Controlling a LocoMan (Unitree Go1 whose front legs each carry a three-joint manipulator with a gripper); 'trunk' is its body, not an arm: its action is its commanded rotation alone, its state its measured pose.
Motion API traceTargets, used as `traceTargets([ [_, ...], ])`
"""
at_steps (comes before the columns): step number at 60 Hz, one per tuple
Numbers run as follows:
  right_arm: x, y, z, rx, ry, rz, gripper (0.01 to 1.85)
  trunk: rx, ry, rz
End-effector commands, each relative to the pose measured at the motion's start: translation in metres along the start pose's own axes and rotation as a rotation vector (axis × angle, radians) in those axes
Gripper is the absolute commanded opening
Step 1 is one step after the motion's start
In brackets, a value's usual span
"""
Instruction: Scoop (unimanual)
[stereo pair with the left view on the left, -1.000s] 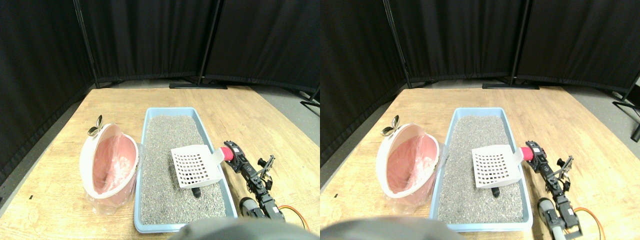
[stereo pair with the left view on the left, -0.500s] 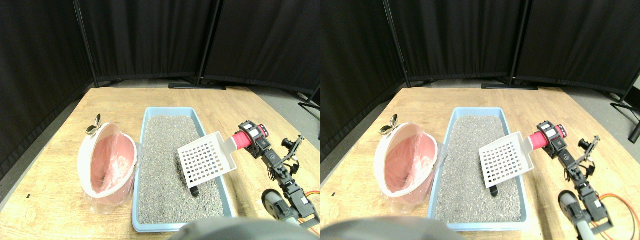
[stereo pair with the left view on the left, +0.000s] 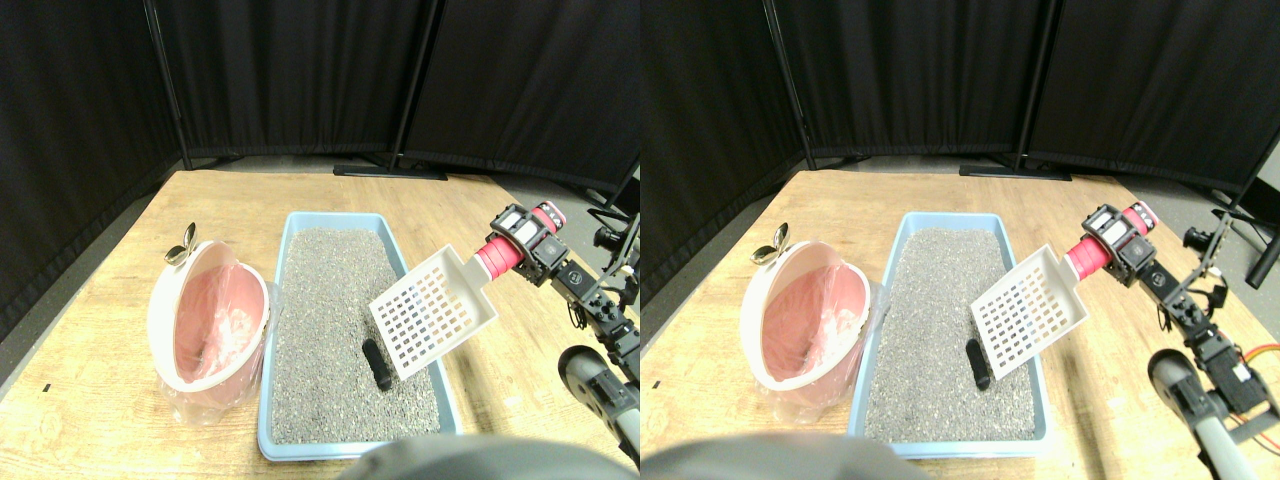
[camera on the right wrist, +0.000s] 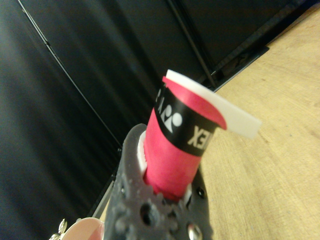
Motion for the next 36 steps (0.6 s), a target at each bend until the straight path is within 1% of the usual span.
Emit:
traceTargets([
  [1, 0.002, 0.001, 0.017, -0.028, -0.056, -0.003, 0.05, -0.031, 0.030, 0.012],
  [5, 0.004, 0.002, 0.019, -0.050, -0.059, 0.004, 0.05, -0.038, 0.034, 0.016],
  [14, 0.008, 0.005, 0.020, -0.103, -0.033, -0.008, 0.05, -0.051, 0.041, 0.025],
  [17, 0.013, 0.005, 0.017, -0.116, -0.019, -0.013, 0.05, -0.057, 0.043, 0.030],
  [26, 0.018, 0.004, 0.014, -0.155, -0.019, -0.015, 0.05, -0.064, 0.041, 0.038],
  [27, 0.018, 0.004, 0.015, -0.159, 0.001, -0.034, 0.05, -0.066, 0.040, 0.040],
  [29, 0.019, 0.005, 0.017, -0.182, 0.012, -0.049, 0.05, -0.070, 0.039, 0.042],
  [36, 0.022, 0.006, 0.019, -0.198, 0.017, -0.042, 0.05, -0.076, 0.038, 0.048],
])
